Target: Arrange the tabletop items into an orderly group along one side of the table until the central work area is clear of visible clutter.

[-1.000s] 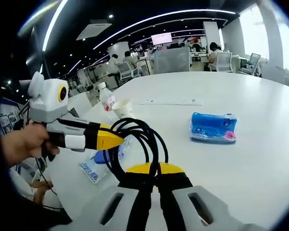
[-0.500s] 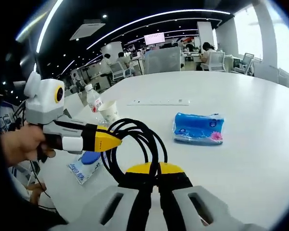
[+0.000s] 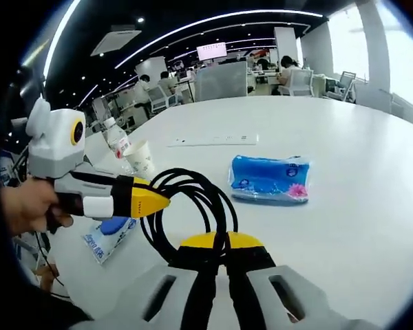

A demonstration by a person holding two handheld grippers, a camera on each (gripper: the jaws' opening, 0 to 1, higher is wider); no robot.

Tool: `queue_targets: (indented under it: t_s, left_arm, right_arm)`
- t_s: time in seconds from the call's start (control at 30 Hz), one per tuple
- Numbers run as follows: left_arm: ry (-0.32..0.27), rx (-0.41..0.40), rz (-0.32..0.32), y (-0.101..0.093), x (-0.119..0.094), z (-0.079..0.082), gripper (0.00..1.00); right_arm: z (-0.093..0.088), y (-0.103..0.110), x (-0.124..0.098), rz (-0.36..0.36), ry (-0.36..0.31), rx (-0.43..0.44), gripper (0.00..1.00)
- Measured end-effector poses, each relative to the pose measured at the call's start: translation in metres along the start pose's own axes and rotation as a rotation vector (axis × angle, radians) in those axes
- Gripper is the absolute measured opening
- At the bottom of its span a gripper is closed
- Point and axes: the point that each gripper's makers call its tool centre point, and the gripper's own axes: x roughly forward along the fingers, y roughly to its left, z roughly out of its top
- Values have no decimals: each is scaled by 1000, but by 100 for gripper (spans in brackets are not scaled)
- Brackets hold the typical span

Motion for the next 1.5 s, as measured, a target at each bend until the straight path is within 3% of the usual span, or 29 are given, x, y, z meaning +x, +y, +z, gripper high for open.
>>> queue_targets:
  t_s: [0.67, 1.3, 1.5]
  left_arm:
    - [82, -7, 10, 20, 32, -19, 5]
    - [133, 15, -35, 23, 54, -32, 9]
    - [167, 63, -42, 23, 54, -41, 11]
  right_arm:
    - [-17, -12, 37, -12, 77, -2, 0]
    - [-24, -25, 48, -36, 91, -53, 0]
    - [-21, -24, 46, -39, 80, -87, 0]
